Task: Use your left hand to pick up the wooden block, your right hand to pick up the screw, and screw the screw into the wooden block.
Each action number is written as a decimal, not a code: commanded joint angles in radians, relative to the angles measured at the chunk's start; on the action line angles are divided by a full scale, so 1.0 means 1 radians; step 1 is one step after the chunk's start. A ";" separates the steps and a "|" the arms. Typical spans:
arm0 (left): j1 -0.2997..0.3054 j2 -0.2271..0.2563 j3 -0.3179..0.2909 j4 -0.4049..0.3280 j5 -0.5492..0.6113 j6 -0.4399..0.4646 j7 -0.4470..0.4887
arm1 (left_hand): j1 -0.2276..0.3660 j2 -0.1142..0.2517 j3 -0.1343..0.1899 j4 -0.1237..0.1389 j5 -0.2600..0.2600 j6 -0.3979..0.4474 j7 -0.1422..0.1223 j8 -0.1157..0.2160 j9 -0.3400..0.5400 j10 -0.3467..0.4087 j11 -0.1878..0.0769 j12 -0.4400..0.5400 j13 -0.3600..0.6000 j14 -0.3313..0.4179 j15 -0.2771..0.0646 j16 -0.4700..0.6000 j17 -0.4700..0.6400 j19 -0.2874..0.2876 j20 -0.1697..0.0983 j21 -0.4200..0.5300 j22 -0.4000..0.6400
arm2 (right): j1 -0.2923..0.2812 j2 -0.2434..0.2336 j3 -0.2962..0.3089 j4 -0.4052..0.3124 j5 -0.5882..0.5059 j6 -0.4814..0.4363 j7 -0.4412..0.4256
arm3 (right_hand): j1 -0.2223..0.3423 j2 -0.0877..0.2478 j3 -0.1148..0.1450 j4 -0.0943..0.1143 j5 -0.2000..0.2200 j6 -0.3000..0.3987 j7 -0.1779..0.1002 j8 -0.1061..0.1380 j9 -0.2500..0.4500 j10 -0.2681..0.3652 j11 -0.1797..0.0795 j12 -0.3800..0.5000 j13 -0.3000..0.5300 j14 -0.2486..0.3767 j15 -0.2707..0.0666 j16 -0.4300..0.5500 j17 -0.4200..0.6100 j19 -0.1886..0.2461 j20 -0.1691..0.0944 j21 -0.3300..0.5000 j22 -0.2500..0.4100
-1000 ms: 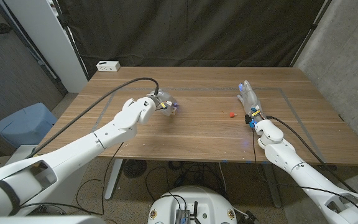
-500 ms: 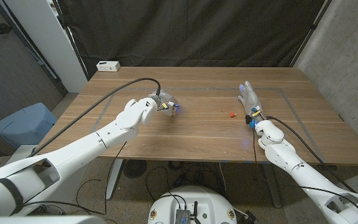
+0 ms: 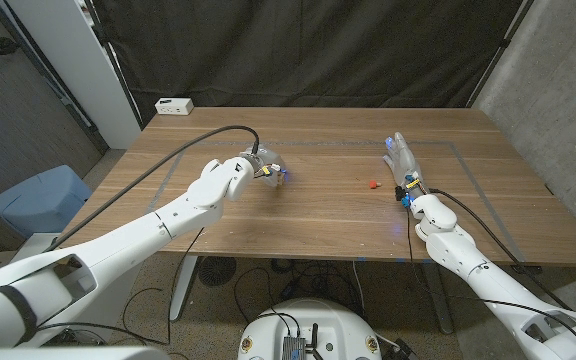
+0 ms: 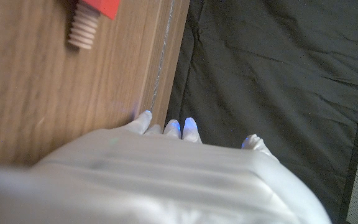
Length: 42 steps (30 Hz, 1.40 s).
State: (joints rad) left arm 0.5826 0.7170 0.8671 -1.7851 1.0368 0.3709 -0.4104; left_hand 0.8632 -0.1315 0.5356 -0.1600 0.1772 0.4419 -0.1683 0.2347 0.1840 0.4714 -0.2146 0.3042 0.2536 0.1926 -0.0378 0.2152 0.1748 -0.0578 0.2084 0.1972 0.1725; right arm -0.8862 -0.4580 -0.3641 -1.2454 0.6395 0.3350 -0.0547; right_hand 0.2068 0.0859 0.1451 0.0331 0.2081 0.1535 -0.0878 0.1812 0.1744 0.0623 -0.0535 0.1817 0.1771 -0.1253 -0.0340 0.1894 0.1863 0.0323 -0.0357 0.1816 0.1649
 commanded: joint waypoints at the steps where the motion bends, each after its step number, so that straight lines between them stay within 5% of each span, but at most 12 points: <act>1: 0.010 0.011 0.001 -0.014 0.025 0.010 -0.008 | 0.016 0.001 -0.008 0.000 0.001 0.011 0.000 0.003 0.004 0.017 0.000 0.008 0.007 0.013 -0.003 0.005 0.003 0.008 0.002 0.002 0.000 | 0.002 0.002 0.000 0.005 0.005 0.003 0.007 | 0.000 0.005 0.002 -0.003 0.007 0.009 -0.004 0.006 0.003 -0.001 -0.007 0.006 0.003 -0.005 -0.026 0.004 0.000 0.007 -0.032 0.006 0.003; 42: 0.023 -0.005 -0.002 0.004 0.067 -0.003 0.026 | 0.097 0.021 -0.041 0.000 -0.002 0.173 -0.031 0.010 0.006 0.157 -0.007 0.059 0.060 0.132 -0.050 0.011 0.007 0.139 -0.001 0.008 -0.001 | 0.014 0.019 -0.001 0.043 0.012 0.006 0.009 | -0.002 0.008 0.004 -0.005 0.008 0.020 -0.008 0.008 0.003 0.008 -0.007 0.009 0.004 0.004 -0.029 0.007 0.000 0.014 -0.029 0.008 0.003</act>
State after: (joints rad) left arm 0.6006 0.7176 0.8665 -1.7842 1.0988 0.3573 -0.3923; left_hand 0.9500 -0.1101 0.5009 -0.1591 0.1772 0.5981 -0.1985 0.2361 0.1889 0.6146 -0.2213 0.3555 0.3077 0.3093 -0.0431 0.2211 0.1797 0.0670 0.2047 0.1972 0.1725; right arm -0.8772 -0.4436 -0.3638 -1.2158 0.6483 0.3402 -0.0484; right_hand 0.2069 0.0859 0.1451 0.0331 0.2081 0.1646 -0.0912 0.1852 0.1743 0.0661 -0.0574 0.1817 0.1792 -0.1253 -0.0340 0.1894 0.1864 0.0360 -0.0320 0.1857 0.1649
